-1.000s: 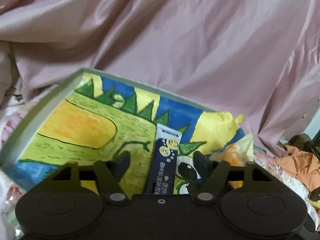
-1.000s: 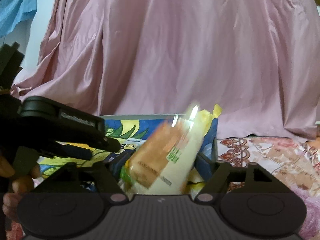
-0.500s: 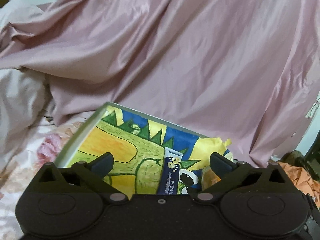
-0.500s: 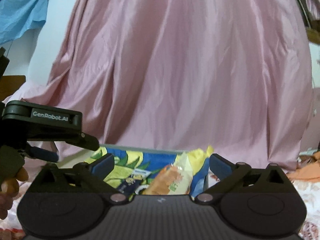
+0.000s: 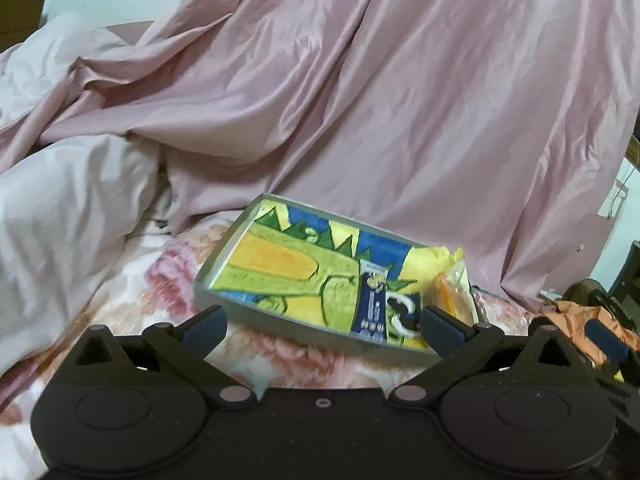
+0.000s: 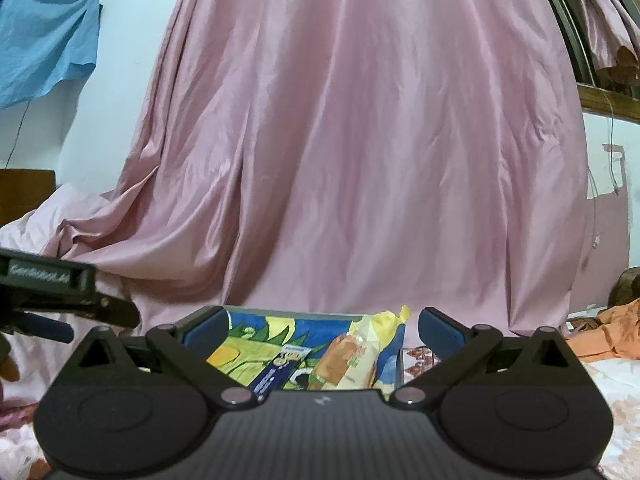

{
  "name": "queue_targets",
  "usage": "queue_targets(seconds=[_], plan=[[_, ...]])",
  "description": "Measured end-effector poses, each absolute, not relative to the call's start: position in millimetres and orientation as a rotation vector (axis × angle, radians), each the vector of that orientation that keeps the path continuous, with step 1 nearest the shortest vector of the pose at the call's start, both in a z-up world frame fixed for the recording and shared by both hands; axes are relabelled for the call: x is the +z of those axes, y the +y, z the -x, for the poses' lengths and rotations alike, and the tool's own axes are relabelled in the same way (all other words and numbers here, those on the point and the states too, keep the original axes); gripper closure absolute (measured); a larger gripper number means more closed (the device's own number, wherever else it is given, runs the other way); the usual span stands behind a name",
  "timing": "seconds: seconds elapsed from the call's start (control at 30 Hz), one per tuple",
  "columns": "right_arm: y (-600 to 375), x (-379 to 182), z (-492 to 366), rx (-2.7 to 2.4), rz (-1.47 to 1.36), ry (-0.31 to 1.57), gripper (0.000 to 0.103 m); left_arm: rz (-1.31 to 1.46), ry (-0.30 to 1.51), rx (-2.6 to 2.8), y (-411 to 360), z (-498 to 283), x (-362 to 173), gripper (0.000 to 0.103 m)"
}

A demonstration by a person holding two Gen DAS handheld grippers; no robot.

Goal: Organize snacks
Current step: 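Open both tools and lift them away from the tray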

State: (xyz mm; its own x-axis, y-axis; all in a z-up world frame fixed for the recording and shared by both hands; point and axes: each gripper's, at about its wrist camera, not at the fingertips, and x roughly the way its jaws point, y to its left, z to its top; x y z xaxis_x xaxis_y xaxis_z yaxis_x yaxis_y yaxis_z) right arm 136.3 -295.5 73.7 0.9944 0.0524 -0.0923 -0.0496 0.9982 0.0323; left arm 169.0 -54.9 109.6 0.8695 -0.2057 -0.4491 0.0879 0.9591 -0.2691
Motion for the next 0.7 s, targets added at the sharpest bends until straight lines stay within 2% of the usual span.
queue_targets(seconds=[0.33, 0.7], plan=[[-282, 57, -80, 0.072, 0.006, 0.143, 0.0, 0.241, 0.528, -0.131, -31, -107, 81, 0.001], [-261, 25, -38, 0.11, 0.035, 0.299, 0.0, 0.18, 0.581, -0.114, -9, -62, 40, 0.001]])
